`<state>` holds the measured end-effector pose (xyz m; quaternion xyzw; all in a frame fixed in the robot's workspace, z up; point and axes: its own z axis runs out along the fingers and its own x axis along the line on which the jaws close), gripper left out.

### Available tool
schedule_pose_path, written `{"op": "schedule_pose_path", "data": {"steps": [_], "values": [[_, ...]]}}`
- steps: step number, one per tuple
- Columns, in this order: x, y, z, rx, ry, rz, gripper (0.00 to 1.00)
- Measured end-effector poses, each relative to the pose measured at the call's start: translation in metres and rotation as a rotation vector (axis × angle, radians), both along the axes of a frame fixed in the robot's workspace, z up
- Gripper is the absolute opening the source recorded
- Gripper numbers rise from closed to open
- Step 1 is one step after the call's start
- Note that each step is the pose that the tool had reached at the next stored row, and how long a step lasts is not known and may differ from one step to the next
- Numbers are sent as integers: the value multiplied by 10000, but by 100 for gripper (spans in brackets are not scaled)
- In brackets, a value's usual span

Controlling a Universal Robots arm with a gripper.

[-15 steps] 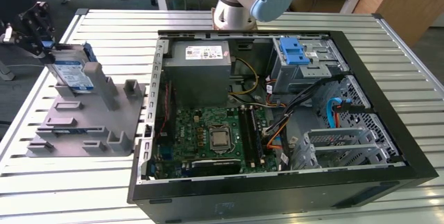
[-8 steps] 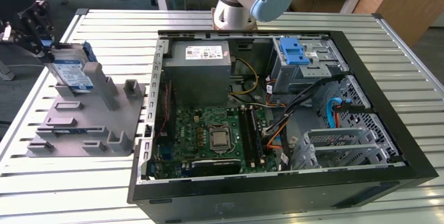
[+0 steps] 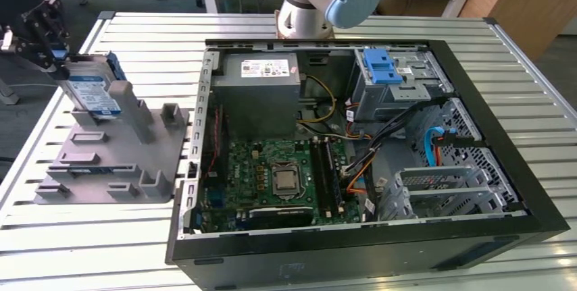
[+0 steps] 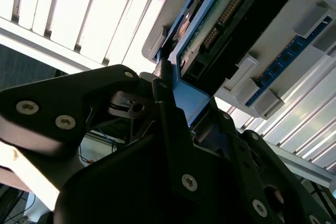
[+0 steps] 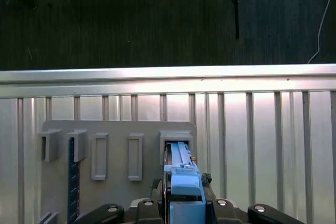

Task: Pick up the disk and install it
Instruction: 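Pick up the disk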

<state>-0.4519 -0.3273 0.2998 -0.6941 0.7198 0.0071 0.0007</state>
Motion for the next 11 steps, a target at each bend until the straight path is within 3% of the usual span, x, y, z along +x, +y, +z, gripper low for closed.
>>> {"op": "schedule_pose_path", "data": {"steps": [6,8,11], "values": [[0,0,11,0,-1,0,36],[0,0,59,0,0,0,36],[0,0,63,-1,1,0,36]]}}
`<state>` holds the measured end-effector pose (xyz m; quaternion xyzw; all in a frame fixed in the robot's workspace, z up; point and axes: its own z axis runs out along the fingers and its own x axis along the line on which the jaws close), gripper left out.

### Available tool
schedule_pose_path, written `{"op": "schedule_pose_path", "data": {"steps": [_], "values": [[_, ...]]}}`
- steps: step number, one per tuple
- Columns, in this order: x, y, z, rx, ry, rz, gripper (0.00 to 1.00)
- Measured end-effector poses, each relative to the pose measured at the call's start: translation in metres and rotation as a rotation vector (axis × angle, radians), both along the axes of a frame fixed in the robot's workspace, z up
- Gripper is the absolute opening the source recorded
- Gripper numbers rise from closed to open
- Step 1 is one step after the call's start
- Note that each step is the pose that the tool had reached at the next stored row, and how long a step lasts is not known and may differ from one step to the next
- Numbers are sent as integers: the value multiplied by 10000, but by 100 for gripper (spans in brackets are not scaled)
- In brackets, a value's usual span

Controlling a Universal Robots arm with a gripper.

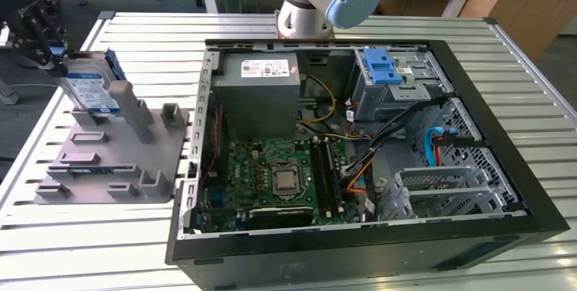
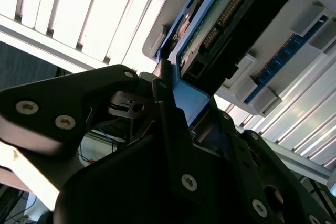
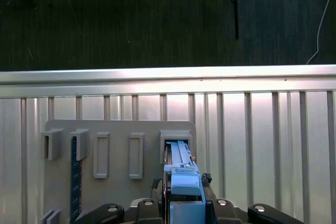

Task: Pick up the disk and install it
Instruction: 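Pick up the disk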

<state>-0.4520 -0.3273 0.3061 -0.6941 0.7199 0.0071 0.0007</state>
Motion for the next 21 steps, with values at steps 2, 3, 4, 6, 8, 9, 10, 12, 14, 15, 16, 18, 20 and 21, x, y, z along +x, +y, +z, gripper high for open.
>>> {"op": "schedule_pose_path", "data": {"steps": [2,3,4,6,8,9,10,12,14,15,16,18,20,21], "values": [[0,0,11,-2,3,0,36],[0,0,17,-1,2,0,36],[0,0,20,0,-1,0,36],[0,0,27,1,-2,0,36],[0,0,34,0,-1,0,36],[0,0,37,0,0,0,36],[0,0,41,0,0,0,36],[0,0,46,0,-1,0,36],[0,0,53,0,-1,0,36],[0,0,55,0,-2,0,36],[0,0,57,1,-2,0,36],[0,0,61,0,0,0,36],[0,0,77,0,0,0,36],[0,0,95,0,0,0,36]]}}
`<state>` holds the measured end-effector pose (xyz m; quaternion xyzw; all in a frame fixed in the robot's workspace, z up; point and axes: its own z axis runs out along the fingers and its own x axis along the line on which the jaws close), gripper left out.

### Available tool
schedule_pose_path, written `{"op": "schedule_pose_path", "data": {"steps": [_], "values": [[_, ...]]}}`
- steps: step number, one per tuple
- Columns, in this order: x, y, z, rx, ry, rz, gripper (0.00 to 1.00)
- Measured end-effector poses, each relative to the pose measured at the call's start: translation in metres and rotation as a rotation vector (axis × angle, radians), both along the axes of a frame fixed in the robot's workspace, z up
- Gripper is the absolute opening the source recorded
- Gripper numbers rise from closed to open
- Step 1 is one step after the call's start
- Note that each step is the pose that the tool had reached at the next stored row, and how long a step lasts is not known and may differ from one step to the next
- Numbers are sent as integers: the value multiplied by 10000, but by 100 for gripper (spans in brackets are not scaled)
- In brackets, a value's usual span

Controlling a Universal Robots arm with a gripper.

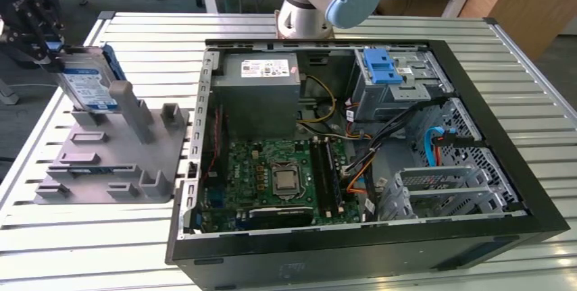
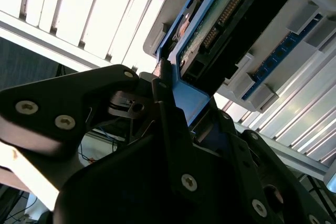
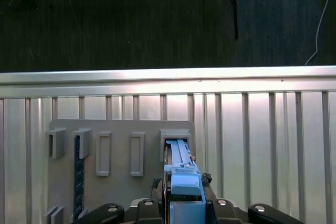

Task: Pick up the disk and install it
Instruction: 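Pick up the disk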

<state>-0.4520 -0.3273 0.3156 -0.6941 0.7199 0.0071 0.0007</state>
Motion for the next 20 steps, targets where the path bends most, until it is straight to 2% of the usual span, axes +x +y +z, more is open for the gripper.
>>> {"op": "schedule_pose_path", "data": {"steps": [14,16,20], "values": [[0,0,30,0,0,1,36],[0,0,60,0,-1,0,36],[0,0,68,-1,0,0,36]]}}
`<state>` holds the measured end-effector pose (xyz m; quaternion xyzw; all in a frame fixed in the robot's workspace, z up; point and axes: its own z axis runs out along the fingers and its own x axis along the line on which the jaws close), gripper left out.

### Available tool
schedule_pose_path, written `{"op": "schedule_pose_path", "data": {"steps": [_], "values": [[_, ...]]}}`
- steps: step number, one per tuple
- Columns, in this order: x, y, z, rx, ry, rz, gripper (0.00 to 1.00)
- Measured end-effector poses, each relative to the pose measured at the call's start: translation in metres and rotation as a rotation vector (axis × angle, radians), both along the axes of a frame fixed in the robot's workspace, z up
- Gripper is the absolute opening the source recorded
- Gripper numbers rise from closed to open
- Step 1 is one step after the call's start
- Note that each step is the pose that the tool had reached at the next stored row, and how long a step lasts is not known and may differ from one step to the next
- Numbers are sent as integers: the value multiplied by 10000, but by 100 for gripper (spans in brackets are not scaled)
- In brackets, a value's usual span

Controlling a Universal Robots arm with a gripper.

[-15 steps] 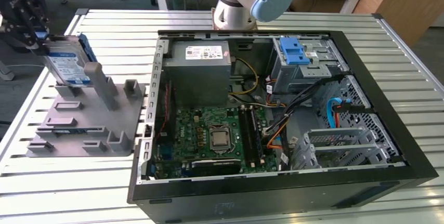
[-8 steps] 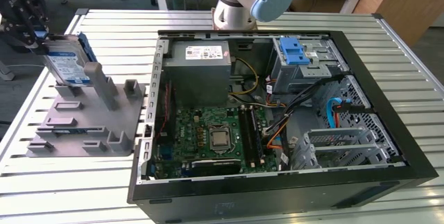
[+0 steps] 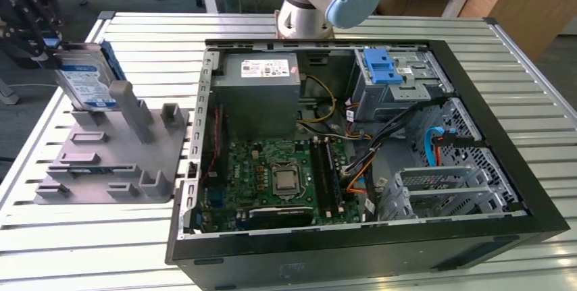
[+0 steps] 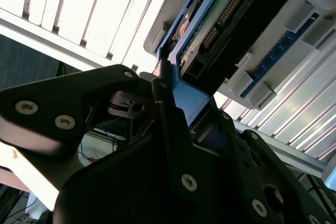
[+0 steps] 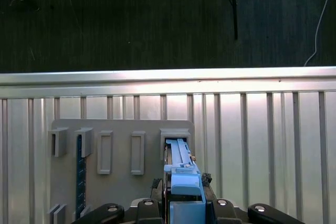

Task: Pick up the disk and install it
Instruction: 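Pick up the disk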

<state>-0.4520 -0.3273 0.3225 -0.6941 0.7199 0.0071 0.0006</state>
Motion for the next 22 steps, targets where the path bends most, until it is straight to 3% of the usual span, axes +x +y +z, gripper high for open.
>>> {"op": "schedule_pose_path", "data": {"steps": [22], "values": [[0,0,58,0,0,0,36]]}}
